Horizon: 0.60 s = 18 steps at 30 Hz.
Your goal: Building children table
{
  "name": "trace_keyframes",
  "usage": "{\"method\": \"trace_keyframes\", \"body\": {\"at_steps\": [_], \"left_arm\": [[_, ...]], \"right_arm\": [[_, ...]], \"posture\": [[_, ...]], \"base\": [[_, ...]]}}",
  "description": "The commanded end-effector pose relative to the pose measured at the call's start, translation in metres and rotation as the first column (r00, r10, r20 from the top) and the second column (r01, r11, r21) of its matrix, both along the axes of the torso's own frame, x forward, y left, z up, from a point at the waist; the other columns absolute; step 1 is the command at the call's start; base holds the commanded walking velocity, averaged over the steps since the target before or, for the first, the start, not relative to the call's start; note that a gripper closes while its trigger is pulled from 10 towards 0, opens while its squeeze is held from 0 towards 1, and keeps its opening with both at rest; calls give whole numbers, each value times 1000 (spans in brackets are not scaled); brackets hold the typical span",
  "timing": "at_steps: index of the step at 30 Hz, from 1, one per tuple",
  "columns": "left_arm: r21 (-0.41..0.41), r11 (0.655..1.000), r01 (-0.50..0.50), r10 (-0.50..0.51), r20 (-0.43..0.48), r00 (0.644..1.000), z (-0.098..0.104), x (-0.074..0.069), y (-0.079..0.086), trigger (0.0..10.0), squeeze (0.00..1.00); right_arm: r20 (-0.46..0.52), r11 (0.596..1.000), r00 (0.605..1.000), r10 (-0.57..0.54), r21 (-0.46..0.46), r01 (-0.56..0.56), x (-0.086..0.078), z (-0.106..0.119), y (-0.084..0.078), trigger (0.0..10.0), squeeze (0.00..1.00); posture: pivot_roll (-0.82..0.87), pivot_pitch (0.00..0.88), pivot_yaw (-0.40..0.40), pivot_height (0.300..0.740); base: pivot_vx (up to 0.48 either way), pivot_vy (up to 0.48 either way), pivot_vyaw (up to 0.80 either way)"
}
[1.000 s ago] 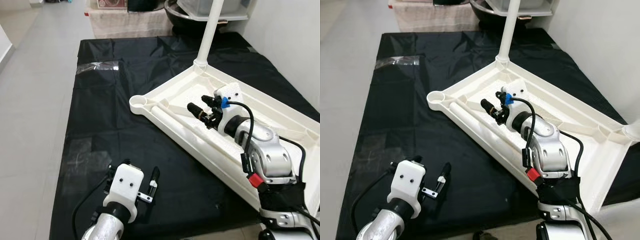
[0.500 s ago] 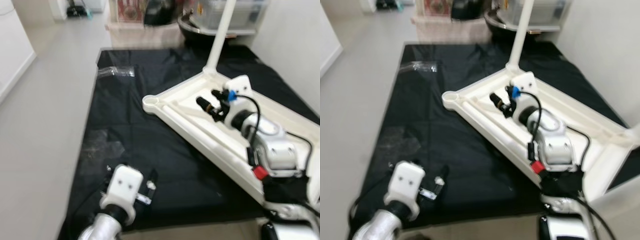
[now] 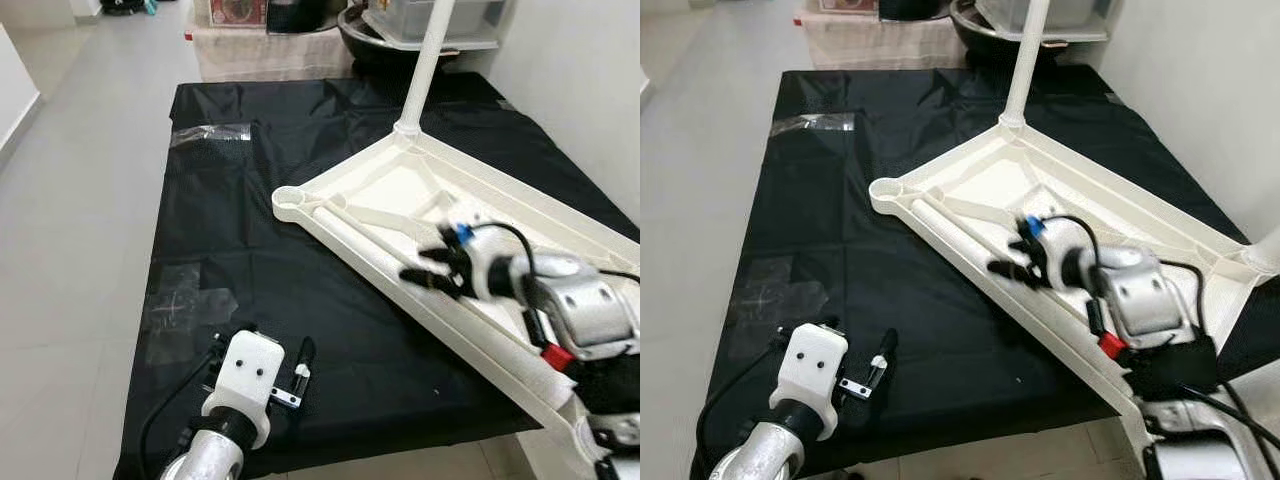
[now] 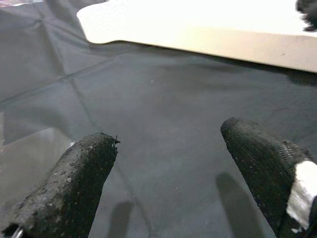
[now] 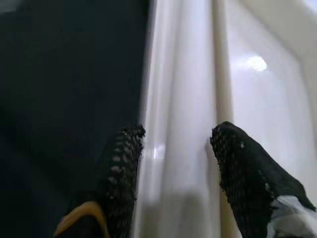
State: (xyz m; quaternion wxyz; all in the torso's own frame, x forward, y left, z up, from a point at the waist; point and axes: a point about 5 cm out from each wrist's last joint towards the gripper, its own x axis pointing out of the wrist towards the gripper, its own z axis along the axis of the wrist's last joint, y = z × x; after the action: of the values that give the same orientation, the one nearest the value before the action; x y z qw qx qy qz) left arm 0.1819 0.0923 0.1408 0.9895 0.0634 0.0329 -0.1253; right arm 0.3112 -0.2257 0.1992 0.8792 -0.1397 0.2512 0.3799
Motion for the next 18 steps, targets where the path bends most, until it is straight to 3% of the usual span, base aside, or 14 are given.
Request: {"method": "trace_keyframes", "body": {"at_steps": [1,2,13,16,18], "left_arm": [[7,1000,9,-9,-22,1000,-3,-3,-2,10000,0],[8,1000,9,-8,-23,1000,-3,-2,-1,10000,0],[10,1000,10,-10,-27,1000,-4,-2,0,10000,0],[11,1000,11,-11,-27,1000,-4,-2,0,10000,0],[11,1000,11,-11,-26,1000,-4,-2,0,10000,0]], "right_arm": [[-14,996,997,79,49,-78,-6,7,4,10000,0],[-8,985,987,160,71,-159,-15,16,2,10000,0],[-93,973,972,218,96,-209,-34,21,1,10000,0],[-157,977,965,210,-4,-214,-41,5,6,10000,0],[-176,980,966,190,-23,-197,-42,1,6,10000,0]], "posture": [[94,134,-72,740],[91,135,-68,740],[84,137,-63,740],[83,137,-58,740],[82,137,-58,740]], "base": [[0,0,0],[0,0,0],[0,0,0],[0,0,0],[0,0,0]]}}
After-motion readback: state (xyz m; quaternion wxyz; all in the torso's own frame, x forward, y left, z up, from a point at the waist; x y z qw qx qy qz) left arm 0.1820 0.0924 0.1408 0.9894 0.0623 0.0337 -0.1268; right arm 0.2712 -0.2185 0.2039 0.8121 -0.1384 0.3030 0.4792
